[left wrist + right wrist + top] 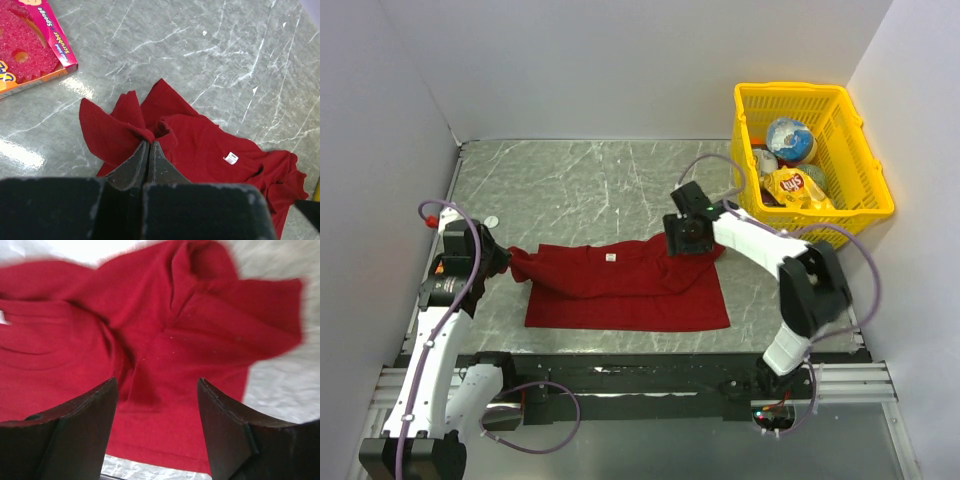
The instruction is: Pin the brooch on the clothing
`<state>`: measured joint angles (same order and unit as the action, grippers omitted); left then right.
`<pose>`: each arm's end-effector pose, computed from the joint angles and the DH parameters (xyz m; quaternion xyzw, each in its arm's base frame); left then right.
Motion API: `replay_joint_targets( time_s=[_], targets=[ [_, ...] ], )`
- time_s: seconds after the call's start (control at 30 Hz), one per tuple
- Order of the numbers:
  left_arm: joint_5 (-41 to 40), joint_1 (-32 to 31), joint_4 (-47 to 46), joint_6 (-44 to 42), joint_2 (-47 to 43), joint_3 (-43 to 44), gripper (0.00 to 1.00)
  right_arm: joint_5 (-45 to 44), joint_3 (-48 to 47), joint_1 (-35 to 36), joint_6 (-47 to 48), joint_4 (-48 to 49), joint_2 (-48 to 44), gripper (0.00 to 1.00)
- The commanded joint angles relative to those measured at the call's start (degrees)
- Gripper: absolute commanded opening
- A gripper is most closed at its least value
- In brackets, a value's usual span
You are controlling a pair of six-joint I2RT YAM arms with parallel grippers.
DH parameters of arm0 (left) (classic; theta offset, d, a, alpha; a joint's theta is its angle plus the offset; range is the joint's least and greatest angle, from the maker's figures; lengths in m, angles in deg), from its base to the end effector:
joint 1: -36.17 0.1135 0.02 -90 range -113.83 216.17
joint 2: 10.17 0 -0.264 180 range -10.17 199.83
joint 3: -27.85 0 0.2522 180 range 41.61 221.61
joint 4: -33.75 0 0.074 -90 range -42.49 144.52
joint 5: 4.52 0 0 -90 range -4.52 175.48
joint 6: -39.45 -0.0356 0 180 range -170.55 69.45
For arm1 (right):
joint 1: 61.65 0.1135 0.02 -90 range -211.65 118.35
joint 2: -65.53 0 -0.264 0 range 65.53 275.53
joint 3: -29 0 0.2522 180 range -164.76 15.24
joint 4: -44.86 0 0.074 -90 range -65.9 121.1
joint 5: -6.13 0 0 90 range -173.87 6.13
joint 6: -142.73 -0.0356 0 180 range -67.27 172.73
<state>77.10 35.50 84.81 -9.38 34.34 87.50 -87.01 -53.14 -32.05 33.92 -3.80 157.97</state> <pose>0.1637 0.0033 0.3004 -0.3386 0.8219 -0.1011 0.4467 0.2930 0.1642 0.2383 -0.0833 0.9596 0.0856 0.2548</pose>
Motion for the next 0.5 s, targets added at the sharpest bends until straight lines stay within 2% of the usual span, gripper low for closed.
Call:
replay_joint_targets(
  time_s=[0.0,0.47],
  targets=[
    [1.00,0.23,-2.14,-0.30,0.57,1.13,0.01,0.06,-4.83,0.80,-0.79,-3.61,7.03,0.70],
    [1.44,0.23,-3.02,-0.74,1.28,0.87,0.01,-4.24,-9.75,0.89,-1.76,-1.23,18.12,0.61]
  ],
)
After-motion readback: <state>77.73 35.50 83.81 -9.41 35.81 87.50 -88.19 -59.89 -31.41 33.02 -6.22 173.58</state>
